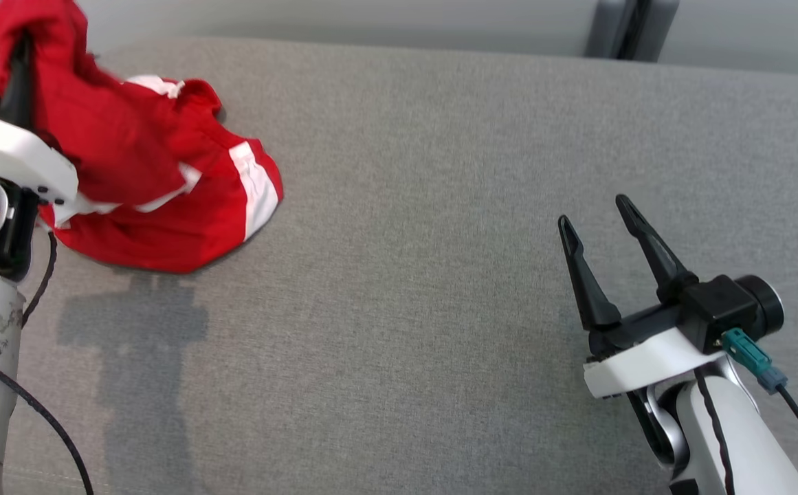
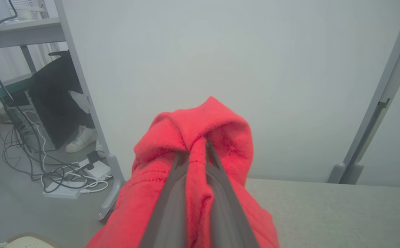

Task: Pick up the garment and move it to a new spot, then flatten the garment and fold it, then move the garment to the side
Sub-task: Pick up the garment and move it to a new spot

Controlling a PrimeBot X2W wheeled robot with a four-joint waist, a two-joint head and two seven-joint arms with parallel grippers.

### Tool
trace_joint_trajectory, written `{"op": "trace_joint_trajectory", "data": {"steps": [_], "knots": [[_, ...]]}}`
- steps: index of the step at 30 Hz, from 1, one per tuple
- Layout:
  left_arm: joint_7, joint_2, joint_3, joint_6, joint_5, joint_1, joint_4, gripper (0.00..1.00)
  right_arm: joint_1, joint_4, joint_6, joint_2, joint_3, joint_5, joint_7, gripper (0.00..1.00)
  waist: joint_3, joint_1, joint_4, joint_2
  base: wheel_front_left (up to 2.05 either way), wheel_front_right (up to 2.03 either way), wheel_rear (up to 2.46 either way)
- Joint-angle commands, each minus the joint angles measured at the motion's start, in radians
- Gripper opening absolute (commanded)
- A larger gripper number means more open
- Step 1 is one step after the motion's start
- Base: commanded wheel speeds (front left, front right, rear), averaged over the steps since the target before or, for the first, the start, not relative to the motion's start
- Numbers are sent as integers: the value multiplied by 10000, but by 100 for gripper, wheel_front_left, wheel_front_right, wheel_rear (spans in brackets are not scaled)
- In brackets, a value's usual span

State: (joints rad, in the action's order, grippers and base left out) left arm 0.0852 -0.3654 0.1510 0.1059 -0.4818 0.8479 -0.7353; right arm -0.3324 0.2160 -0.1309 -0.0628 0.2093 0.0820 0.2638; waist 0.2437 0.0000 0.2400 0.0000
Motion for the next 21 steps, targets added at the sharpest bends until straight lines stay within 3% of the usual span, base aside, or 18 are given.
{"op": "trace_joint_trajectory", "data": {"steps": [1,11,21], "knots": [[375,-35,-81,0,14,-34,479,0,216,54,3,-16,-55,52,22,100,-502,0,58,0,0,0,0],[513,614,216,95,-514,-752,3338,0,769,-45,3,58,-576,89,22,100,-1240,0,-350,0,0,0,0],[-577,1638,1459,-125,-650,-1770,5939,0,496,-308,3,87,-971,65,22,100,-827,0,-1910,0,0,0,0]]}}
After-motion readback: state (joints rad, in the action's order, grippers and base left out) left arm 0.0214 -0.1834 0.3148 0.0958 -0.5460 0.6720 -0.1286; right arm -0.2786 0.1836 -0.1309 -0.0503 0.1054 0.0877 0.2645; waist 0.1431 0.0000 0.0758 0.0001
